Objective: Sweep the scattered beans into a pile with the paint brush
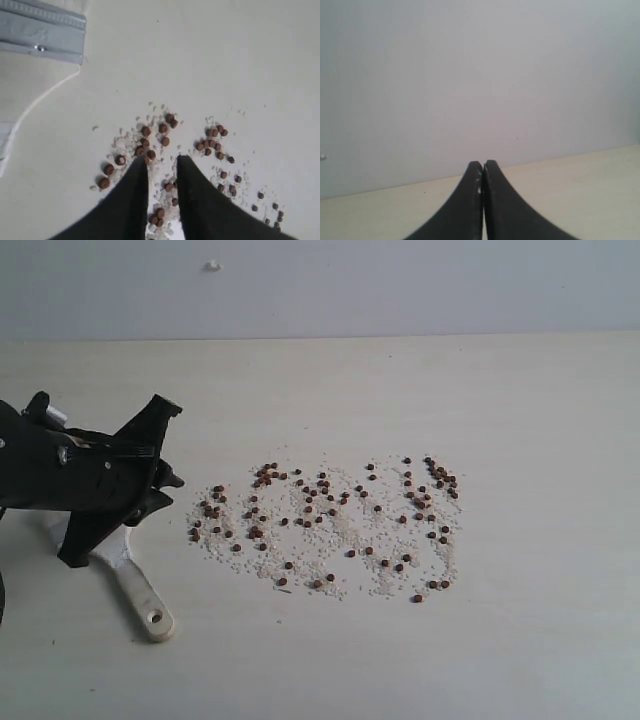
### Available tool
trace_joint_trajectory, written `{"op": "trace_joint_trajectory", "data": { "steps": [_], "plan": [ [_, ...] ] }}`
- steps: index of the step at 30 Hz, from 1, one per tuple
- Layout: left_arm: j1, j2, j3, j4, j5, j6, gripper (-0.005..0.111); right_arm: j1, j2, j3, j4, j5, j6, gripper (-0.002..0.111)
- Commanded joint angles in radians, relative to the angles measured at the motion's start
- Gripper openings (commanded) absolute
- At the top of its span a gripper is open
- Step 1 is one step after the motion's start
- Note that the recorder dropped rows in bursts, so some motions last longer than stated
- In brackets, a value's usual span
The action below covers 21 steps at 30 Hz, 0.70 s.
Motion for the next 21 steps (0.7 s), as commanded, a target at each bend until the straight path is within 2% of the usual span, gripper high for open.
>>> {"op": "trace_joint_trajectory", "data": {
  "steps": [1,2,7,12,21],
  "plan": [
    [-0.021,-0.005,-0.025,0.005,-0.037,-0.038,0.021,-0.004,-0.006,0.005,-0.002,-0.006,0.000,0.000],
    [-0.029,-0.005,-0.031,-0.010,-0.035,-0.038,0.021,-0.004,-0.006,0.005,-0.002,-0.006,0.000,0.000],
    [-0.048,-0.005,-0.031,-0.035,-0.033,-0.034,0.000,-0.004,-0.006,0.005,-0.004,-0.006,0.000,0.000],
    [-0.048,-0.005,-0.031,-0.035,-0.052,-0.015,0.000,-0.004,-0.006,0.005,-0.004,-0.006,0.000,0.000],
    [-0.001,-0.005,-0.027,-0.014,0.054,0.019,0.000,-0.004,-0.006,0.005,-0.003,-0.006,0.000,0.000]
  ]
}}
